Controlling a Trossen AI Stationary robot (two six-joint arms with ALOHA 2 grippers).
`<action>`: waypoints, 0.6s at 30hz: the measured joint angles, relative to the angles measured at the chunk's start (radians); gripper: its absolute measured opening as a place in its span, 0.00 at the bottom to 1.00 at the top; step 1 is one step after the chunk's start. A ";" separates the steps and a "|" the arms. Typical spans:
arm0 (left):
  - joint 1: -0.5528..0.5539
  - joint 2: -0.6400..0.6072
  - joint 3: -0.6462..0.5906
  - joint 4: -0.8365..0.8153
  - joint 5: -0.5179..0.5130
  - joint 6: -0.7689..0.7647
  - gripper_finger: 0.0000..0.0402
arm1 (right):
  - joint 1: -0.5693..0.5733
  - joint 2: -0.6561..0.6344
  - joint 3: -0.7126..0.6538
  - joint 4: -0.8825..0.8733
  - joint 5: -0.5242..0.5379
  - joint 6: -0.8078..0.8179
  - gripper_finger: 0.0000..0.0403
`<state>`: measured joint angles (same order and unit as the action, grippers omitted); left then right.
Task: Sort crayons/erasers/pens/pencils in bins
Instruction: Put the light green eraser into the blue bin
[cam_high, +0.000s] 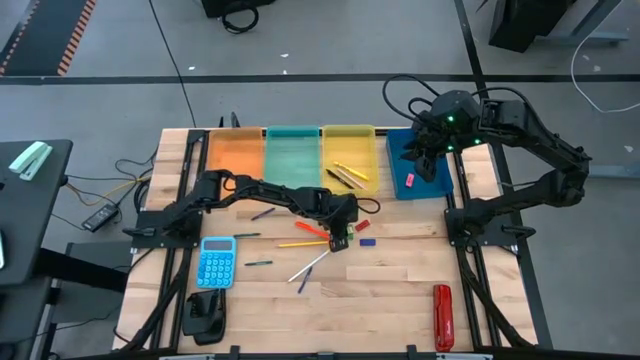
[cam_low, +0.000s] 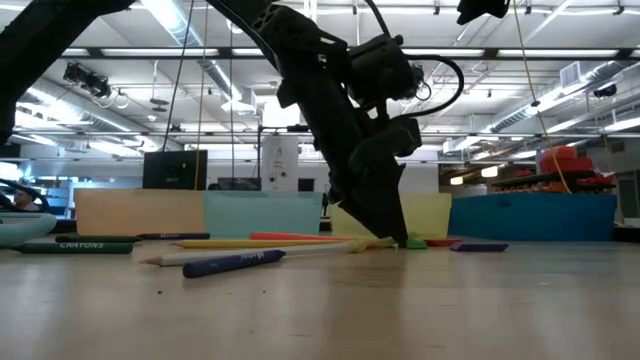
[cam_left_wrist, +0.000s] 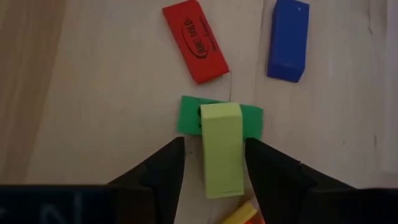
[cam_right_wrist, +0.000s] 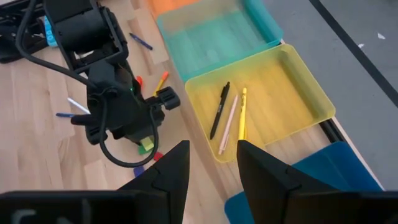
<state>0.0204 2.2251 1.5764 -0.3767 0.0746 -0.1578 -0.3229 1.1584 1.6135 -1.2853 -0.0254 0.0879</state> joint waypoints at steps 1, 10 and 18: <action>0.000 0.001 0.000 0.000 0.000 0.001 0.44 | 0.000 0.000 0.000 0.000 0.000 0.001 0.35; -0.010 0.008 0.001 0.011 -0.013 -0.020 0.32 | 0.000 0.000 0.000 0.000 0.000 0.017 0.35; -0.012 0.008 0.020 -0.002 -0.009 -0.112 0.21 | 0.000 0.000 0.000 0.001 0.000 0.016 0.35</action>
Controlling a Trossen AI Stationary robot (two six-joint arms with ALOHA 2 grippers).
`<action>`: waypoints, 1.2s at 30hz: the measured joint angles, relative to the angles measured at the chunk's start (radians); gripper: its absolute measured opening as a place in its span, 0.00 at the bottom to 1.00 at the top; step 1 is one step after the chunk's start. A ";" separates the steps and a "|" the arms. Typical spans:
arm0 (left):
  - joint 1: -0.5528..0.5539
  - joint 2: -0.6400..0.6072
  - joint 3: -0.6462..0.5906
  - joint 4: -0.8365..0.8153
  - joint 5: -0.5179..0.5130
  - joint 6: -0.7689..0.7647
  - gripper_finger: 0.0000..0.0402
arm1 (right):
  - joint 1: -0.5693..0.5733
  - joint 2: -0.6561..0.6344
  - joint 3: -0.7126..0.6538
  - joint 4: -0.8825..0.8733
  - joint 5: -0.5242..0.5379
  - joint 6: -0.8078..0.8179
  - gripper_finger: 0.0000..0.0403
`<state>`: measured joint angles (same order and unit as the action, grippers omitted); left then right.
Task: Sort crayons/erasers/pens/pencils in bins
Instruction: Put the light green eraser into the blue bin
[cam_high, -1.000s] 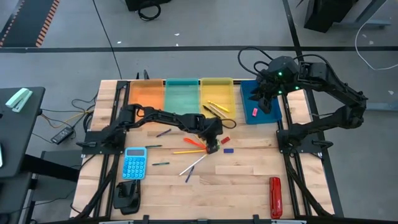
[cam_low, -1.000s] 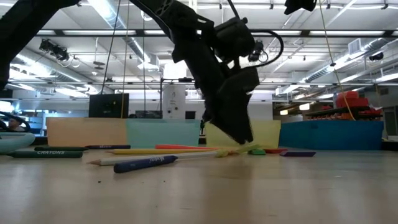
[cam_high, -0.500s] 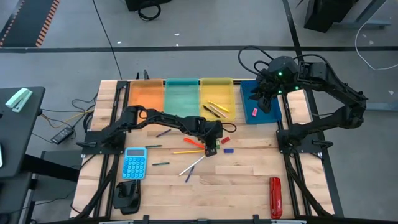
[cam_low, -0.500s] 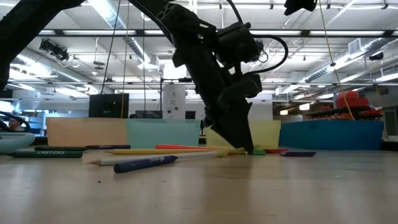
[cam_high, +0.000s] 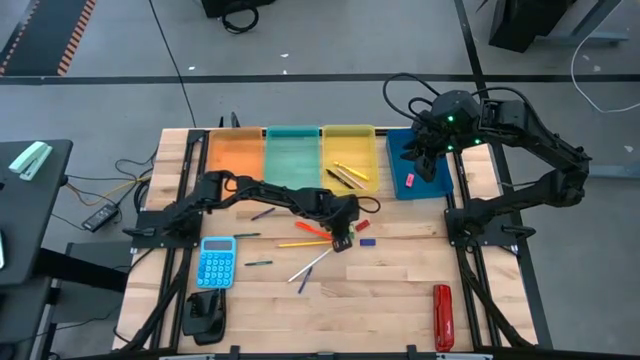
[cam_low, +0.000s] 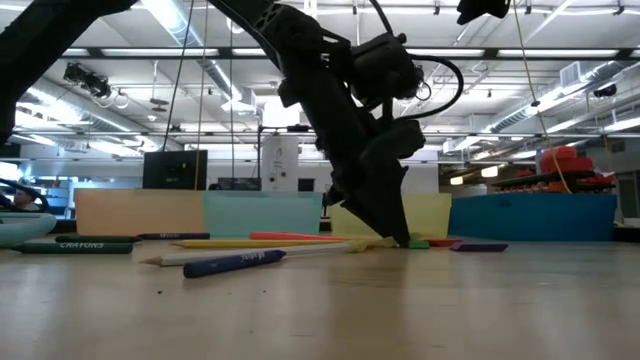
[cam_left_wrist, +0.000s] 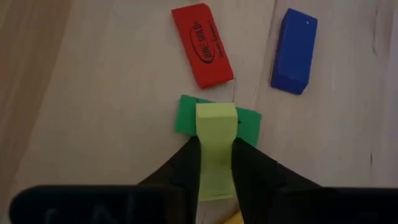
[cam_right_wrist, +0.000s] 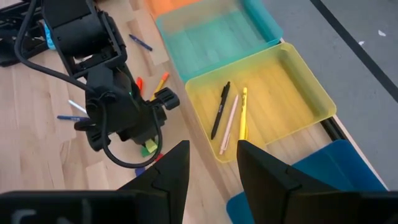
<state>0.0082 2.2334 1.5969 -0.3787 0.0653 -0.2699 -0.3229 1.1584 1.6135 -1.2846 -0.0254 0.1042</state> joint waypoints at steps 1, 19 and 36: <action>0.000 0.003 0.014 -0.010 0.002 -0.009 0.21 | 0.000 0.000 0.000 0.000 0.000 -0.002 0.35; 0.051 0.000 0.563 -0.561 0.000 0.002 0.22 | -0.036 -0.084 -0.001 -0.143 0.289 0.162 0.35; 0.127 -0.109 0.741 -0.568 -0.057 0.178 0.22 | -0.166 -0.081 0.001 0.020 -0.325 0.516 0.35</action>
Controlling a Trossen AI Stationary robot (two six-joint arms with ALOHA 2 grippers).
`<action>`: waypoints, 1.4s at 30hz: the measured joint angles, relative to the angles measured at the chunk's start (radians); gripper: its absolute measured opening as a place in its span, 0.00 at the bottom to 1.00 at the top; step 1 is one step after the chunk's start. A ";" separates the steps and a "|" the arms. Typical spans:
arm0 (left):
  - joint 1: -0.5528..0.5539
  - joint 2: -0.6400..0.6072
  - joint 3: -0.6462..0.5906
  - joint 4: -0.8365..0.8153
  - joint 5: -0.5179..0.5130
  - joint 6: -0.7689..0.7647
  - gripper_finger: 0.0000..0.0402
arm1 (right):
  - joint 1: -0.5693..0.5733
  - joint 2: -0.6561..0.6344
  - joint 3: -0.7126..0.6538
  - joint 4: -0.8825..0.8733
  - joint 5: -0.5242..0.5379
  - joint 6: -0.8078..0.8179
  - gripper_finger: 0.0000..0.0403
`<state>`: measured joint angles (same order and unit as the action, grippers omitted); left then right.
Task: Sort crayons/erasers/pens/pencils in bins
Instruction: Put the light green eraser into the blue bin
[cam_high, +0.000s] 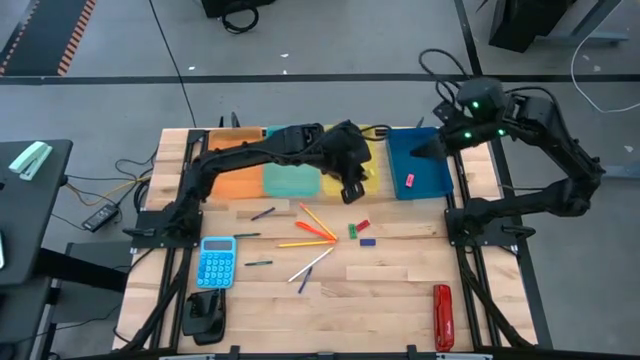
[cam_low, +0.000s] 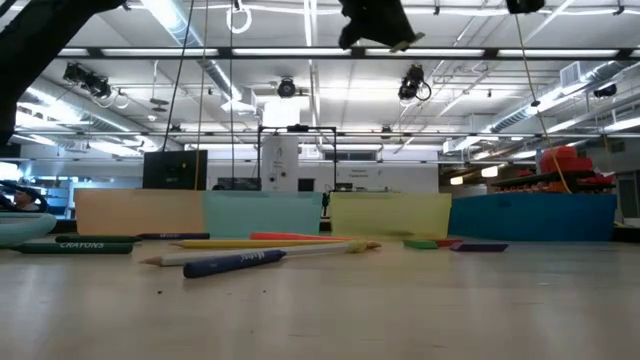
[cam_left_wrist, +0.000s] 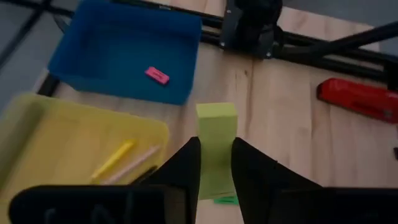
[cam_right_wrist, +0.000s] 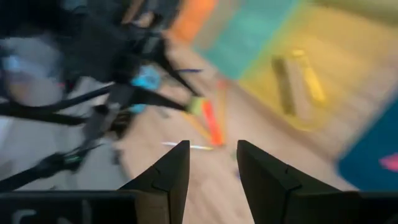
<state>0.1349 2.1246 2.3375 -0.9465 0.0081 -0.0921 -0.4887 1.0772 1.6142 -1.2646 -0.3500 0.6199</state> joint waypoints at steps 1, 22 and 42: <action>0.004 -0.008 0.000 0.000 -0.012 0.009 0.22 | -0.009 0.015 0.000 0.013 -0.041 0.001 0.35; 0.025 -0.030 0.000 0.048 -0.199 0.072 0.23 | -0.012 0.297 0.000 0.168 -0.062 -0.064 0.44; 0.017 -0.028 -0.002 0.104 -0.199 0.052 0.24 | -0.039 0.297 0.000 0.209 -0.111 -0.041 0.50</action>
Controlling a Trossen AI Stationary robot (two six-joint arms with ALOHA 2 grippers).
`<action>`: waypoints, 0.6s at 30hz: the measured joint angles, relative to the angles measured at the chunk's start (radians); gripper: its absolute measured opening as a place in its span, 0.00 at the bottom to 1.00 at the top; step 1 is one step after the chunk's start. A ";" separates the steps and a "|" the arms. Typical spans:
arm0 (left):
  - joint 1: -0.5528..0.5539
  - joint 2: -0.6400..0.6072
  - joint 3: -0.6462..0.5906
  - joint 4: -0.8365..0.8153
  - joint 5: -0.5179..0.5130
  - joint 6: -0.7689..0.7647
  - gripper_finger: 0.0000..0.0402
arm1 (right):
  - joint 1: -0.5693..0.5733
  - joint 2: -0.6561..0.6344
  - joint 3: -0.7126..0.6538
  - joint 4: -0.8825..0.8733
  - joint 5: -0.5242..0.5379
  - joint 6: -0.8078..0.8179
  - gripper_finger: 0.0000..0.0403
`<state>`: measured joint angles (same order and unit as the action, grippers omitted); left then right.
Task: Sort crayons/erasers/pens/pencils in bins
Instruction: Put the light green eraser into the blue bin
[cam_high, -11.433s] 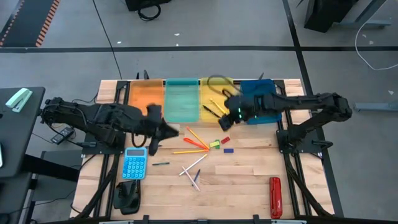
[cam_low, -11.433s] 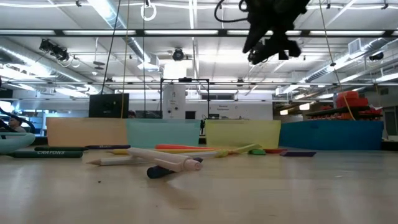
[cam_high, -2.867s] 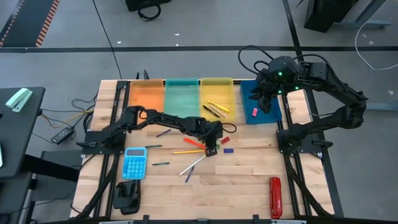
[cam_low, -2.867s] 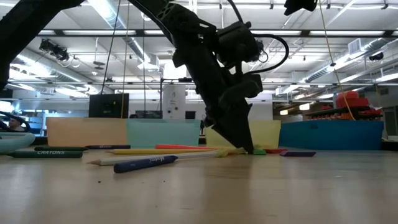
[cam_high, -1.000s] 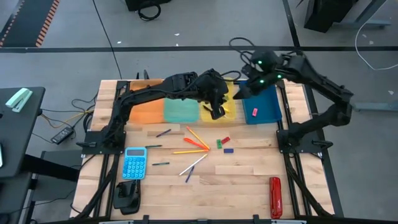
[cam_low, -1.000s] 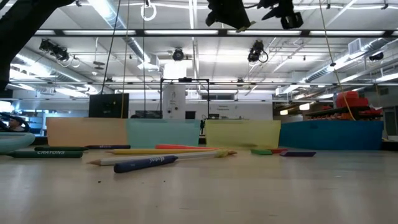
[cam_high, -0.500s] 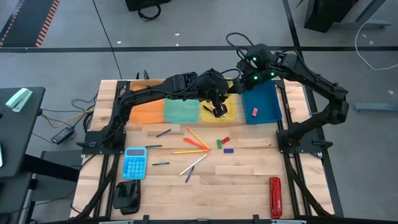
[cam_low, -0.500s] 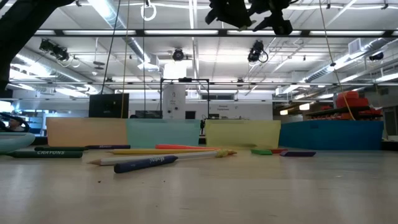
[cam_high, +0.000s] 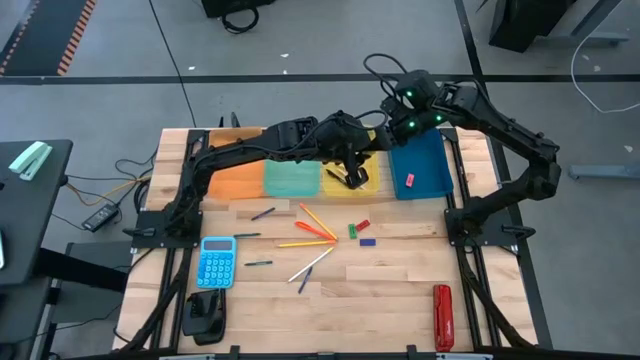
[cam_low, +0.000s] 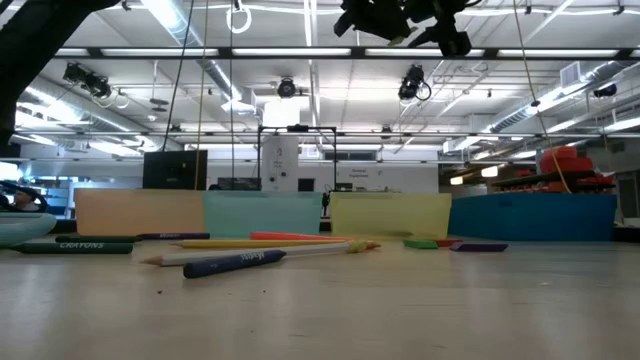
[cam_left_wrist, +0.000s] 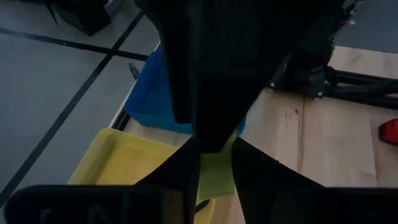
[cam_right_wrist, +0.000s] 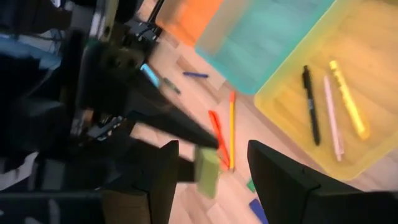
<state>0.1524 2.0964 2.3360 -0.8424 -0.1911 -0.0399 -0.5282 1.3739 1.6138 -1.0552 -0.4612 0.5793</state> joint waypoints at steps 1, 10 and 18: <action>0.000 0.000 0.000 -0.001 -0.005 0.000 0.24 | 0.000 0.000 0.000 -0.002 -0.011 0.000 0.50; 0.001 0.000 0.000 -0.007 -0.019 0.002 0.23 | -0.003 0.000 0.000 -0.046 -0.021 -0.041 0.50; -0.001 -0.002 0.000 -0.006 -0.019 0.001 0.24 | -0.006 0.000 0.000 -0.046 -0.007 -0.092 0.41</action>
<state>0.1509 2.0941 2.3360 -0.8482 -0.2102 -0.0391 -0.5346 1.3739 1.6138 -1.1011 -0.4681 0.4876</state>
